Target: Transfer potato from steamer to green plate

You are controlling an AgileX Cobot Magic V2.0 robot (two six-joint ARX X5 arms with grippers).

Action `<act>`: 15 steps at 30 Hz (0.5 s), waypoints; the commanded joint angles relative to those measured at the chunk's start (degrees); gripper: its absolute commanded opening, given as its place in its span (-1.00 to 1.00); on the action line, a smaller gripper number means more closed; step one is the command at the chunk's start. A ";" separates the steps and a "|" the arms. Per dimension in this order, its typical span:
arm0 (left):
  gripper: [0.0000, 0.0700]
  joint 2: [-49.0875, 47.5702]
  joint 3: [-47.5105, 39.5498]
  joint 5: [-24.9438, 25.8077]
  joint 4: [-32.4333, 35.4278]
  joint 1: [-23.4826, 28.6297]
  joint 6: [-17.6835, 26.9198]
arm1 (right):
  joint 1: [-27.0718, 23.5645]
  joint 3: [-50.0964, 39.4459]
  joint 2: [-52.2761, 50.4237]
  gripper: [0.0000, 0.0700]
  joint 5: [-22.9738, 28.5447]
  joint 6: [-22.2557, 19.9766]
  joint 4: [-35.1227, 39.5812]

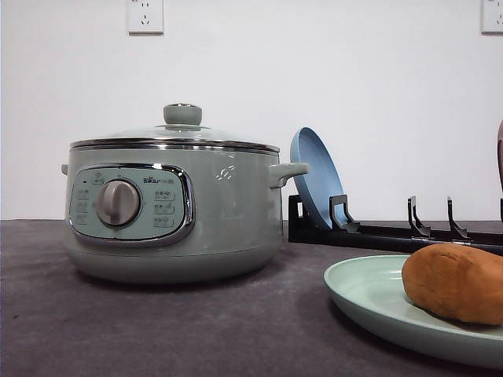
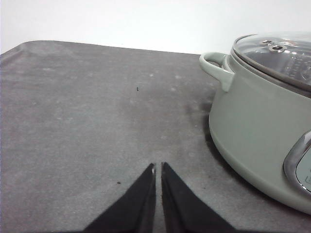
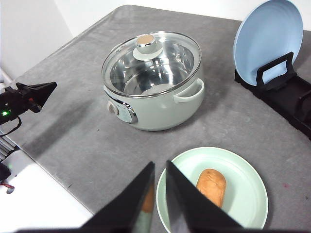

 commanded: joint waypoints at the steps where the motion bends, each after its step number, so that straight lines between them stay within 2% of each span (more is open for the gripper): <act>1: -0.95 -0.09 -1.20 -0.33 -0.28 0.11 0.58 | 0.33 1.09 0.35 -0.91 -0.13 -0.66 0.33; 15: -0.95 -0.07 -1.20 -0.33 -0.28 0.11 0.58 | 0.33 1.09 0.35 -0.91 -0.13 -0.66 0.33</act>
